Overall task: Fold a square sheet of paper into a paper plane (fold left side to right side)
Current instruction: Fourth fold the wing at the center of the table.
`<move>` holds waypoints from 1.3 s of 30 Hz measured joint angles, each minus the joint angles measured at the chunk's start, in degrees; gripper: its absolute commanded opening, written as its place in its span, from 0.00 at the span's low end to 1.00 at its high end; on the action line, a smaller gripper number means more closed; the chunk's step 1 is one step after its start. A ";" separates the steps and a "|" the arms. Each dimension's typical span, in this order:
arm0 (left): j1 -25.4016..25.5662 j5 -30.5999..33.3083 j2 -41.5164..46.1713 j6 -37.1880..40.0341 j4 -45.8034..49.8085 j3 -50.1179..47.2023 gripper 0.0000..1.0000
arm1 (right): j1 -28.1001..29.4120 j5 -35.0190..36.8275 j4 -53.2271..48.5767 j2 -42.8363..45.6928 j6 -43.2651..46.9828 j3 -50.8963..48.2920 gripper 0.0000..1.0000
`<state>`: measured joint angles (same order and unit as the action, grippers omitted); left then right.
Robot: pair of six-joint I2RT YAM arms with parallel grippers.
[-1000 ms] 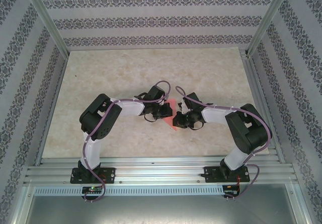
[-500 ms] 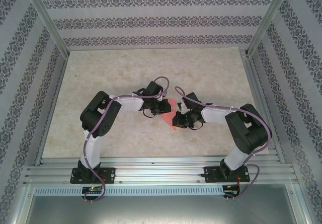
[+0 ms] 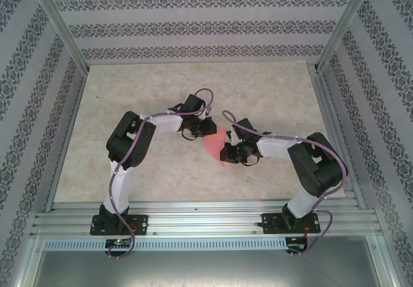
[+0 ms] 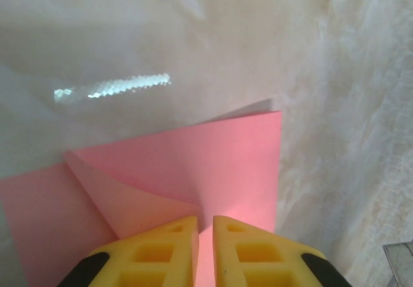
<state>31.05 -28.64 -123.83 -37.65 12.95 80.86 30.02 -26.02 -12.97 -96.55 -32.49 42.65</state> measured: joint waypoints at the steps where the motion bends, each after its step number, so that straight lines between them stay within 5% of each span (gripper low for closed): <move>1: -0.52 -0.02 -0.11 0.22 -0.09 0.11 0.19 | 0.00 0.00 0.00 0.00 0.00 0.00 0.07; 13: -6.69 0.79 -2.67 2.78 -0.76 4.44 0.23 | 0.00 -0.07 0.11 0.13 0.04 0.24 0.08; 22: -12.09 5.14 2.60 6.14 2.64 2.86 0.40 | 0.74 2.21 -4.17 2.89 1.38 1.44 0.19; 30: -10.27 1.31 21.44 1.88 -5.33 -15.02 0.50 | -5.14 5.18 -8.55 14.19 4.98 2.97 0.35; 39: -1.46 -1.44 18.45 -4.76 -11.50 -19.54 0.53 | -11.69 2.08 -0.20 13.97 5.09 -0.26 0.36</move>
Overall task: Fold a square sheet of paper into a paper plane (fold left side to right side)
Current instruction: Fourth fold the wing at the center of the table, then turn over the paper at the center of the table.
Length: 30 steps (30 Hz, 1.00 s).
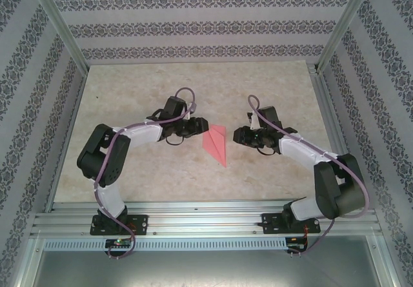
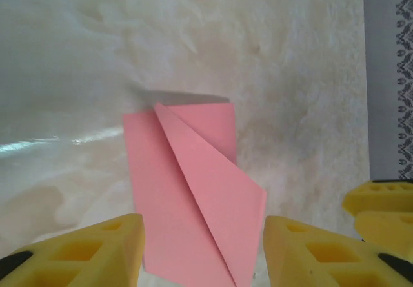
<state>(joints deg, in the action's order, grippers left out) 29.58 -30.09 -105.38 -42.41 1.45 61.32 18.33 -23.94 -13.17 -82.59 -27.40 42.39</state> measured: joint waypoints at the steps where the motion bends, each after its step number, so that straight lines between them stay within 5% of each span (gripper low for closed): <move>1: 0.61 -0.07 -0.83 -0.28 -0.26 0.35 0.53 | 0.00 -0.61 1.14 -0.66 -0.17 -0.55 0.36; 11: 1.62 0.26 -6.19 -2.95 -1.05 2.43 0.54 | 3.02 -5.38 10.73 -9.62 -2.62 -1.81 0.37; 21: 1.68 0.44 -6.99 -3.21 -1.05 4.26 0.55 | 3.80 -4.83 11.52 -15.45 -2.69 2.25 0.12; 30: 2.75 0.39 -10.64 -3.65 -0.92 7.19 0.53 | 3.80 -4.42 11.28 -15.54 -2.67 2.27 0.10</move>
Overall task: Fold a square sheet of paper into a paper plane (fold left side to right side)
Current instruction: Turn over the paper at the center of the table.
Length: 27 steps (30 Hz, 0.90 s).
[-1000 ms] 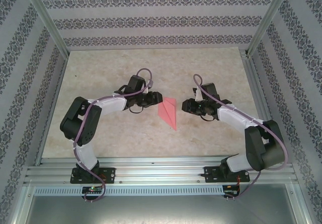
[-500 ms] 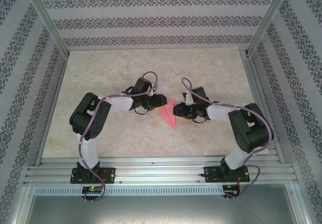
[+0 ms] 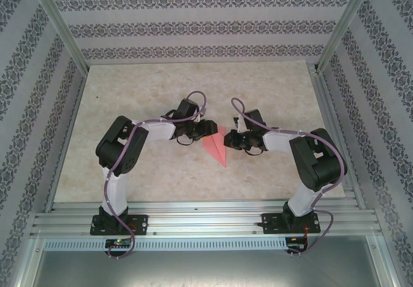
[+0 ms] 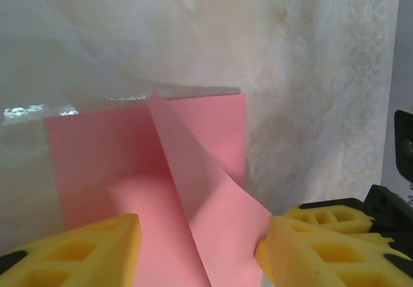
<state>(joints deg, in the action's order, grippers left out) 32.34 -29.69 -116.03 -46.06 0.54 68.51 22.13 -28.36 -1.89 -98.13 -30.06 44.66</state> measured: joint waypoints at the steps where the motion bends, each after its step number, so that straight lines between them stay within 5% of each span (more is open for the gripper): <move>1: 0.15 -0.04 -0.31 -0.07 0.02 0.39 0.52 | 0.00 0.00 -0.04 0.00 0.00 0.04 0.10; 7: 1.09 -0.07 -1.88 -0.68 0.04 2.32 0.32 | -0.02 0.00 -0.50 -0.17 0.15 0.31 0.11; 11: 1.20 -0.04 -2.08 -0.63 0.15 2.36 0.16 | -0.35 0.00 -0.85 0.31 0.20 0.24 0.21; 17: 1.20 -0.17 -0.94 0.37 0.09 2.27 0.05 | -4.00 -0.92 -0.50 10.23 -0.11 -2.75 0.50; 23: 1.22 -0.72 8.59 2.03 -0.61 1.22 0.05 | -8.33 -4.61 3.76 23.91 -2.89 -9.60 0.91; 27: 1.22 -1.05 16.76 3.58 -2.80 1.27 0.06 | -9.05 -8.37 8.59 30.34 -5.66 -12.68 0.98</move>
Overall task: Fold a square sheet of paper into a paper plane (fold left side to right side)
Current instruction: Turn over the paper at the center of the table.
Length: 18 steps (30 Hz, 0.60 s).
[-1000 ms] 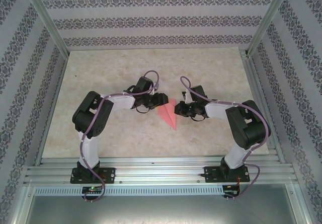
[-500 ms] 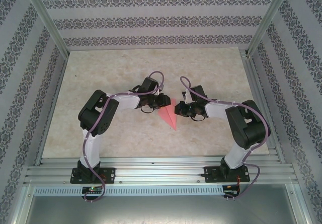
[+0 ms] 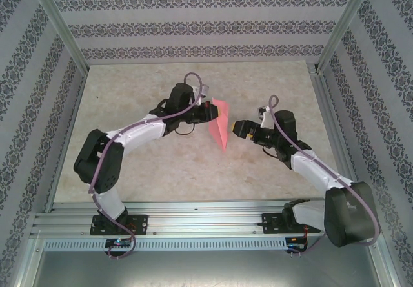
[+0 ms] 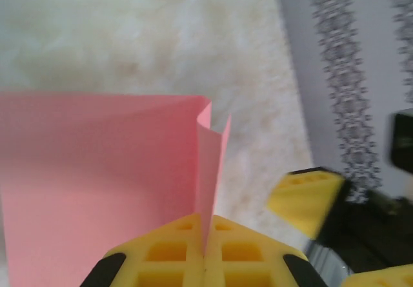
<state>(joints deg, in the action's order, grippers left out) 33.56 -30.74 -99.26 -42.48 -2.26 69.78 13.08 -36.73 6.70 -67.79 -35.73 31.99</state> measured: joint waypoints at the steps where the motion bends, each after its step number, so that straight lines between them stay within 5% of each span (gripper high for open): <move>1: 0.00 -0.09 1.75 0.22 -0.68 0.04 0.06 | 0.00 -1.62 2.21 0.61 -1.11 -0.50 0.98; 14: 0.00 -3.87 5.07 -1.62 -6.01 0.79 0.07 | 3.13 -11.67 21.51 -3.56 -13.70 -2.49 0.98; 18: 0.00 -5.33 4.90 -2.95 -7.87 0.79 0.07 | 3.43 -12.11 25.44 -6.19 -16.68 -2.67 0.89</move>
<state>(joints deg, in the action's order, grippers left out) 33.56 -36.07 -94.37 -45.43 -10.13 70.57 16.51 -48.84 32.14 -73.97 -52.40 29.32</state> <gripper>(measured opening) 0.076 0.939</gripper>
